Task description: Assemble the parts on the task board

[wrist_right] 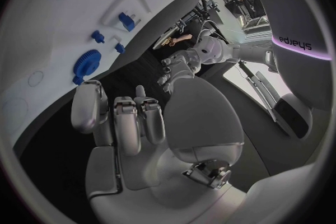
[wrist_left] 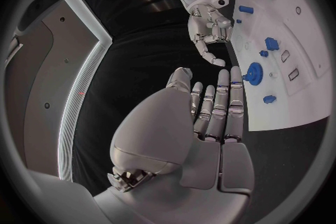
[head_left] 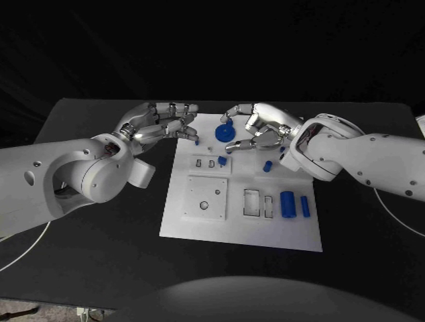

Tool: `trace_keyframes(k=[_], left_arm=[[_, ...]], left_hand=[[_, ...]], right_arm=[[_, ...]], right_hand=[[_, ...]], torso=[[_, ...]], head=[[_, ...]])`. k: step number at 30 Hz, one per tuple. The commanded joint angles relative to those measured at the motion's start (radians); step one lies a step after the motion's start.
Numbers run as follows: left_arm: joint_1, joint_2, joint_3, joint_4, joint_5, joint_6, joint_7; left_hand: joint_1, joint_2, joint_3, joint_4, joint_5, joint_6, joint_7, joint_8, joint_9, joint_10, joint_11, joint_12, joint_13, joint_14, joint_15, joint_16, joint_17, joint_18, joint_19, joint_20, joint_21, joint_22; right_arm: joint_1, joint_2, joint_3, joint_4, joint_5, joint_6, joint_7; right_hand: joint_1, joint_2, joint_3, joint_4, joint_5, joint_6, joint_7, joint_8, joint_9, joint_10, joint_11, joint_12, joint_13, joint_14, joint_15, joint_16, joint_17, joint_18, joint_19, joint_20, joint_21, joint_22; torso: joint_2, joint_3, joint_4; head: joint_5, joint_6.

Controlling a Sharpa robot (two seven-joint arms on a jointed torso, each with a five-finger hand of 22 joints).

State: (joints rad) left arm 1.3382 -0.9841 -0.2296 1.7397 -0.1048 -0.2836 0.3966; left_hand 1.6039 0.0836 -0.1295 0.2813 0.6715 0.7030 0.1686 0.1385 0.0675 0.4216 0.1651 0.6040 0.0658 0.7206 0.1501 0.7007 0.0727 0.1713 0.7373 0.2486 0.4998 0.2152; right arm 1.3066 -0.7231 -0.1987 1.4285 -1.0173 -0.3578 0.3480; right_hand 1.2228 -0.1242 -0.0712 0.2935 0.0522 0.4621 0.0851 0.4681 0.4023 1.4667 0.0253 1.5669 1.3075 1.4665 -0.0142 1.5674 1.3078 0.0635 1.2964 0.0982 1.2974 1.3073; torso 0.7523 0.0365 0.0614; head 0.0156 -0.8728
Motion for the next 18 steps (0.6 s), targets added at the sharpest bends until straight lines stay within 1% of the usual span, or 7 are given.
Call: trace_keyframes(k=[1, 3, 8, 11, 13, 15, 18], left_arm=[[0.000, -0.001, 0.001, 0.001, -0.010, -0.005, 0.016], [0.000, -0.003, 0.001, 0.001, -0.015, -0.008, 0.018], [0.000, -0.004, 0.001, 0.000, -0.023, -0.018, 0.023], [0.000, -0.002, 0.001, 0.000, -0.037, -0.032, 0.024], [0.000, 0.001, 0.001, 0.000, -0.063, -0.061, 0.022], [0.000, 0.003, 0.001, 0.000, -0.100, -0.107, 0.019], [-0.001, 0.004, 0.000, 0.004, -0.173, -0.187, -0.003]], left_hand=[[0.020, -0.006, 0.010, -0.001, -0.005, -0.009, -0.012, 0.005, -0.001, 0.036, 0.015, 0.027, 0.007, -0.004, -0.003, 0.008, -0.002, 0.004, -0.007, -0.002, 0.009, 0.004], [0.024, -0.011, 0.011, 0.001, -0.019, -0.008, -0.015, 0.006, -0.001, 0.045, 0.017, 0.038, 0.009, -0.003, -0.004, 0.009, -0.002, 0.004, -0.008, -0.002, 0.013, 0.006], [0.025, -0.013, 0.012, 0.006, -0.048, -0.005, -0.018, 0.009, 0.000, 0.061, 0.020, 0.062, 0.014, 0.000, -0.003, 0.010, -0.003, 0.004, -0.010, -0.002, 0.019, 0.010], [0.023, -0.014, 0.011, 0.007, -0.096, 0.000, -0.021, 0.012, 0.000, 0.090, 0.023, 0.100, 0.026, 0.007, -0.005, 0.014, -0.002, 0.004, -0.008, -0.002, 0.026, 0.014], [0.018, -0.011, 0.009, 0.008, -0.140, 0.007, -0.021, 0.017, 0.001, 0.136, 0.020, 0.157, 0.050, 0.048, -0.017, 0.045, 0.010, 0.010, 0.029, -0.008, 0.056, 0.028], [0.005, -0.007, 0.001, 0.007, -0.184, 0.027, -0.012, 0.030, 0.005, 0.211, -0.001, 0.249, 0.093, 0.136, -0.042, 0.132, 0.051, 0.008, 0.125, -0.036, 0.132, 0.064], [-0.032, -0.012, -0.025, 0.001, -0.254, 0.064, -0.002, 0.058, 0.009, 0.320, -0.063, 0.439, 0.195, 0.256, -0.094, 0.337, 0.163, 0.017, 0.285, -0.087, 0.287, 0.144]], right_arm=[[0.012, -0.018, 0.001, 0.014, 0.142, -0.077, 0.167], [0.023, -0.030, 0.001, 0.021, 0.182, -0.080, 0.193], [0.061, -0.068, 0.002, 0.040, 0.254, -0.068, 0.212], [0.083, -0.100, 0.001, 0.062, 0.295, -0.055, 0.205], [0.095, -0.126, 0.001, 0.081, 0.317, -0.048, 0.196], [0.103, -0.150, 0.001, 0.100, 0.330, -0.042, 0.187], [0.112, -0.194, 0.001, 0.135, 0.341, -0.027, 0.158]], right_hand=[[-0.028, 0.004, -0.027, 0.001, -0.004, 0.025, 0.006, 0.011, -0.004, 0.104, 0.007, 0.004, 0.263, 0.104, 0.009, 0.003, 0.263, 0.008, -0.004, 0.005, 0.000, 0.166], [-0.059, 0.028, -0.037, 0.001, -0.004, 0.047, 0.008, 0.017, -0.008, 0.104, 0.010, 0.004, 0.263, 0.104, 0.012, 0.003, 0.263, 0.009, -0.010, 0.007, -0.003, 0.165], [-0.086, 0.054, -0.054, -0.001, -0.004, 0.066, 0.014, 0.016, -0.019, 0.104, 0.015, 0.004, 0.263, 0.104, 0.017, 0.003, 0.263, 0.010, -0.021, 0.011, -0.011, 0.162], [-0.109, 0.078, -0.068, -0.001, -0.004, 0.075, 0.017, 0.013, -0.026, 0.104, 0.018, 0.004, 0.263, 0.104, 0.019, 0.003, 0.263, 0.010, -0.022, 0.013, -0.011, 0.163], [-0.120, 0.099, -0.074, -0.001, -0.004, 0.085, 0.019, 0.015, -0.029, 0.104, 0.019, 0.004, 0.263, 0.104, 0.021, 0.003, 0.263, 0.007, -0.012, 0.014, -0.001, 0.166], [-0.128, 0.123, -0.080, -0.002, -0.002, 0.095, 0.020, 0.017, -0.032, 0.104, 0.020, 0.004, 0.263, 0.104, 0.021, 0.003, 0.263, 0.003, 0.006, 0.016, 0.017, 0.172], [-0.134, 0.154, -0.095, -0.003, 0.000, 0.117, 0.020, 0.023, -0.036, 0.104, 0.018, 0.004, 0.263, 0.104, 0.019, 0.003, 0.263, -0.006, 0.055, 0.017, 0.062, 0.187]], torso=[[0.001, 0.0006, 0.0003], [0.000, 0.0003, -0.0001], [-0.001, -0.0010, -0.0004], [-0.001, -0.0012, -0.0003], [-0.001, -0.0013, -0.0012], [-0.002, -0.0011, -0.0023], [-0.005, -0.0006, -0.0053]], head=[[0.000, 0.000], [0.000, 0.000], [-0.002, 0.000], [-0.003, 0.000], [-0.001, 0.000], [0.000, 0.000], [0.003, 0.000]])
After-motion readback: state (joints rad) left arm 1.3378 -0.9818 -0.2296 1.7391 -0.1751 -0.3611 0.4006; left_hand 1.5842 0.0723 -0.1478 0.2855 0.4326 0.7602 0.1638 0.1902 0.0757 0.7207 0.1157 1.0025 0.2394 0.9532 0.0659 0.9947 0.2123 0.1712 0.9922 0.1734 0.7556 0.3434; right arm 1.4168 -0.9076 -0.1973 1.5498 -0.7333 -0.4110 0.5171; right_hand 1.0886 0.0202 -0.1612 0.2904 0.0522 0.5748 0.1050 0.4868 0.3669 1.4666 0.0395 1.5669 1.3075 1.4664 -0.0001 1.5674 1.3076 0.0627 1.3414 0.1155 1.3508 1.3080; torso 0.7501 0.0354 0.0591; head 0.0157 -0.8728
